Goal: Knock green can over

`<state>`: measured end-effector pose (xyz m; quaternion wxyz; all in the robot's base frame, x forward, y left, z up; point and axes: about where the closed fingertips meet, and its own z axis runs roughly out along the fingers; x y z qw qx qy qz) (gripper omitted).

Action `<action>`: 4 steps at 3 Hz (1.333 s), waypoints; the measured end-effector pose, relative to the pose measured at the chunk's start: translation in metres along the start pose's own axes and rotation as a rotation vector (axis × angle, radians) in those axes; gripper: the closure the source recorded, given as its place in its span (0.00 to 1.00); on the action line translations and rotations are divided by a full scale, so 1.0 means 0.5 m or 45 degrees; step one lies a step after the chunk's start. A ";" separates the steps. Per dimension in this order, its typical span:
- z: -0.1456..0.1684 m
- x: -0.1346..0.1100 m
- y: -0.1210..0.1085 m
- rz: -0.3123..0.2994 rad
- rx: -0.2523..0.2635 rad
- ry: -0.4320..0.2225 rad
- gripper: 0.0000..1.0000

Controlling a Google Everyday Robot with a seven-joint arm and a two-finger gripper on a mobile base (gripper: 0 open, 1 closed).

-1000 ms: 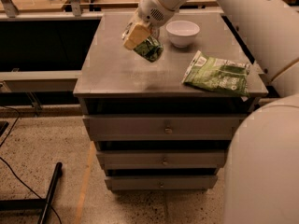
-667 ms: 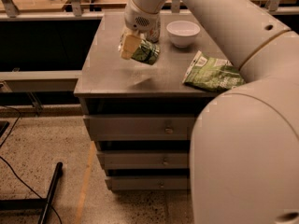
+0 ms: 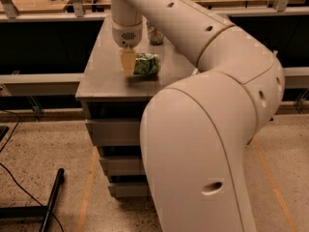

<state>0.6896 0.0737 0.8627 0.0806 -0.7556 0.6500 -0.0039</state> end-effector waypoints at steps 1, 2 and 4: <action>0.005 -0.004 -0.005 -0.001 0.008 -0.005 0.59; 0.012 -0.008 -0.013 -0.001 0.022 -0.014 0.35; 0.024 -0.015 -0.023 -0.003 0.037 -0.024 0.00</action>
Offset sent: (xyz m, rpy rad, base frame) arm 0.0025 0.0025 -0.0022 0.0043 -0.0055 0.0006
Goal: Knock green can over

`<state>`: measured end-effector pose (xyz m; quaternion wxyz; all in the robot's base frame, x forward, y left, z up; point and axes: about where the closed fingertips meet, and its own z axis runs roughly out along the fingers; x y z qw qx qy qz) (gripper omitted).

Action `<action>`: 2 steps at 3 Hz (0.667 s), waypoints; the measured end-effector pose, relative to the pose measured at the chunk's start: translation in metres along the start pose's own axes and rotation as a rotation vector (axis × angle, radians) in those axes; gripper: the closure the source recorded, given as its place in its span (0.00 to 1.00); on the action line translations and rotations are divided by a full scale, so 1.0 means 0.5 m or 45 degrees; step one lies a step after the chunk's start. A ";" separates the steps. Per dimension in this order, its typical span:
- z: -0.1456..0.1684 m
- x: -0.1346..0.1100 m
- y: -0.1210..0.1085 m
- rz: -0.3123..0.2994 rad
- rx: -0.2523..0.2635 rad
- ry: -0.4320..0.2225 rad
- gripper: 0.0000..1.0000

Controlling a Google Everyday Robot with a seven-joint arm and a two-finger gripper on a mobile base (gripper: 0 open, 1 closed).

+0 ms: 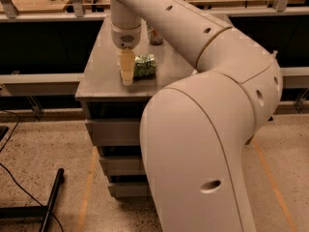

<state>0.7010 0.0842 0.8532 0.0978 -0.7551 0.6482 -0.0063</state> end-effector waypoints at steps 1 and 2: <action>0.000 0.000 0.000 0.000 0.000 0.000 0.00; -0.018 -0.005 -0.001 -0.020 0.030 -0.017 0.00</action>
Offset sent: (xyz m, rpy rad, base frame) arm -0.0078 -0.0024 0.0265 0.0255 -0.0440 0.0327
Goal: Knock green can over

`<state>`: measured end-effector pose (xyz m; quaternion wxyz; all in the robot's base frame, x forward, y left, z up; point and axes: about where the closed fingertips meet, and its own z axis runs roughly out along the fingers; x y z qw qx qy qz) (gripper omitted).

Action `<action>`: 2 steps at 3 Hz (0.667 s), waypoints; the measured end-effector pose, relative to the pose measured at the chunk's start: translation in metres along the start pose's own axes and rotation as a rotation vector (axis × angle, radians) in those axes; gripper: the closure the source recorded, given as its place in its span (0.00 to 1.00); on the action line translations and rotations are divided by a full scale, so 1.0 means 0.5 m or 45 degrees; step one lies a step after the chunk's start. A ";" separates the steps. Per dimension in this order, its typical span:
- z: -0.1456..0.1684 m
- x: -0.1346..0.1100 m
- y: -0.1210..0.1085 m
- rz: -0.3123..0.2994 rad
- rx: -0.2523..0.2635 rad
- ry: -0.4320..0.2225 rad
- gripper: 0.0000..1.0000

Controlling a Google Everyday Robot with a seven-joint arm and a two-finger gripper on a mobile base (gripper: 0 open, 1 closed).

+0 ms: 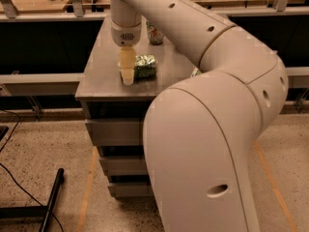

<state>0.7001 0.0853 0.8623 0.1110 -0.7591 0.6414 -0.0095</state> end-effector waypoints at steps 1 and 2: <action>-0.060 0.015 0.014 -0.029 0.064 -0.025 0.00; -0.160 0.033 0.047 -0.056 0.161 -0.043 0.00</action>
Offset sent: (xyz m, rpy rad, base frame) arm -0.0609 -0.0591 0.1157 0.0611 -0.1897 0.0449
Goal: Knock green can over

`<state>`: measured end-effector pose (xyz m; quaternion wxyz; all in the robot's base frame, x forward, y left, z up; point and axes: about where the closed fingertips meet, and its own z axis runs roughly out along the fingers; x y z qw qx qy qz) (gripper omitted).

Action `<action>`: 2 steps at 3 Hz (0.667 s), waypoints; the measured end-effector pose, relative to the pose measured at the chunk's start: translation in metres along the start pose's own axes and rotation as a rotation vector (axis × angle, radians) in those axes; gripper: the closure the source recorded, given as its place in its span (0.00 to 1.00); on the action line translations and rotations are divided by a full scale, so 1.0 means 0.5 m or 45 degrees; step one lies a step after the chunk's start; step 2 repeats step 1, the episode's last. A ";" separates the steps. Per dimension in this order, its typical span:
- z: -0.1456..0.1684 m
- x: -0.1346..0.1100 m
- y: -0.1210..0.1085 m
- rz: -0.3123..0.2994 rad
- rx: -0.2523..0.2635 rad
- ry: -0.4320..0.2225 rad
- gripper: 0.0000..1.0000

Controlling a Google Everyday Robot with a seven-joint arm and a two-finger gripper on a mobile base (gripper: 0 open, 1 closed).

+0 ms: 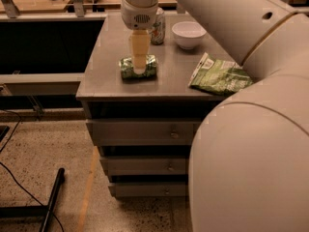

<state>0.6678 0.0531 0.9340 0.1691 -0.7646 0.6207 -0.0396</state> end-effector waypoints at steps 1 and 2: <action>0.000 0.000 0.000 0.000 0.000 0.000 0.00; 0.000 0.000 0.000 0.000 0.000 0.000 0.00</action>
Offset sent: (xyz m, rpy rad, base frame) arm 0.0000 0.0000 0.0000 0.0000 0.0000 0.0000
